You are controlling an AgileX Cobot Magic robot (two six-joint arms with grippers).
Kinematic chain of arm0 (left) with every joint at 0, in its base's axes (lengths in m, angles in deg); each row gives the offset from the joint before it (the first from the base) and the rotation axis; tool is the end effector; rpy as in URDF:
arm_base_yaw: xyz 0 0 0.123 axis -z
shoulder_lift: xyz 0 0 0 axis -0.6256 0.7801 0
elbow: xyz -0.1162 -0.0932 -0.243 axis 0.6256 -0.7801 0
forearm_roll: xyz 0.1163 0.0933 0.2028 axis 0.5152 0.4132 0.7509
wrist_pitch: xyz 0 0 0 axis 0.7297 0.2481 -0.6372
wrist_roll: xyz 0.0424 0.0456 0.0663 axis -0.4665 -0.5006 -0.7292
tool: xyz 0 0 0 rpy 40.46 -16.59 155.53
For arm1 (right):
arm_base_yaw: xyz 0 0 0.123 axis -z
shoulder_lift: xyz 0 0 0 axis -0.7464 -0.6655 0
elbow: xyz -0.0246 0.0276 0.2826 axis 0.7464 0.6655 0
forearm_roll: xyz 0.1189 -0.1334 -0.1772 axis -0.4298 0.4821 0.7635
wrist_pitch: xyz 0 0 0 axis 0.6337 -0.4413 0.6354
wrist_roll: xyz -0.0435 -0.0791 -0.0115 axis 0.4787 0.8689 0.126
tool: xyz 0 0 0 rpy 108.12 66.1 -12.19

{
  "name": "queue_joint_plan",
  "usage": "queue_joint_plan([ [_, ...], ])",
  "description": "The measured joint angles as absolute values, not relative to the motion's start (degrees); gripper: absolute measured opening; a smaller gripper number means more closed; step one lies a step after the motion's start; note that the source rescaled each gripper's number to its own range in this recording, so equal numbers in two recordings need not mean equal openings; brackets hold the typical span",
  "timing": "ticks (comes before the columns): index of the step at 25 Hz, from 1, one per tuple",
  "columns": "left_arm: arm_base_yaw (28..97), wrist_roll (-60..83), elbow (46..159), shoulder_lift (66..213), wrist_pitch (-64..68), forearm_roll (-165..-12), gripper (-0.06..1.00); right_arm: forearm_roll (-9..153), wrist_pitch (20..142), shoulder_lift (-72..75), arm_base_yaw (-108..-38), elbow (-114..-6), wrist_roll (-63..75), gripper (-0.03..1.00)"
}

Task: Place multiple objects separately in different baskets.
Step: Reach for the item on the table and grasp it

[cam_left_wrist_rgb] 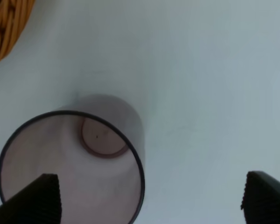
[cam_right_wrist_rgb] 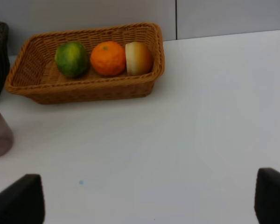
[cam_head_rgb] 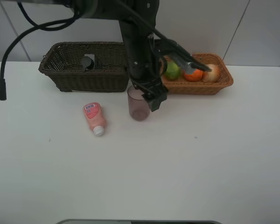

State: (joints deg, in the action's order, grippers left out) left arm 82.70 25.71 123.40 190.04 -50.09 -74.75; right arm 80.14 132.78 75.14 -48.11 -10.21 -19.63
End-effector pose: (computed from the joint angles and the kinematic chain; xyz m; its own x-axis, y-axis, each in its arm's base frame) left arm 0.3307 -0.3190 0.1924 -0.4071 0.8757 -0.2595 0.8914 0.4429 0.0963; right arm -0.0092 -0.0006 0.2846 -0.4253 0.0433 -0.9040 0.0272 0.9990 0.0351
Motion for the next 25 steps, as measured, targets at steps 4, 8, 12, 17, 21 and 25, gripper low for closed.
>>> queue_joint_plan([
  [4,82.7,25.03,123.4,191.53,-50.01,-74.75,1.0,80.14,132.78,75.14,-48.11,-10.03,-19.63,1.0],
  [8,82.7,24.21,123.4,192.59,-49.44,-74.39,1.0,80.14,132.78,75.18,-48.11,-10.03,-19.63,1.0],
  [12,83.1,23.06,123.51,194.66,-48.79,-74.37,1.0,80.14,132.78,75.18,-48.11,-10.03,-19.63,1.0],
  [17,83.87,22.33,123.51,196.99,-47.87,-74.32,1.0,80.14,132.78,75.18,-48.11,-10.03,-19.63,1.0],
  [21,83.94,21.91,123.51,197.93,-47.48,-74.02,1.0,80.14,132.78,75.18,-48.11,-10.03,-19.63,1.0],
  [25,83.94,21.87,123.51,198.79,-47.32,-73.25,0.84,80.14,132.78,75.18,-48.11,-10.03,-19.68,1.0],
])
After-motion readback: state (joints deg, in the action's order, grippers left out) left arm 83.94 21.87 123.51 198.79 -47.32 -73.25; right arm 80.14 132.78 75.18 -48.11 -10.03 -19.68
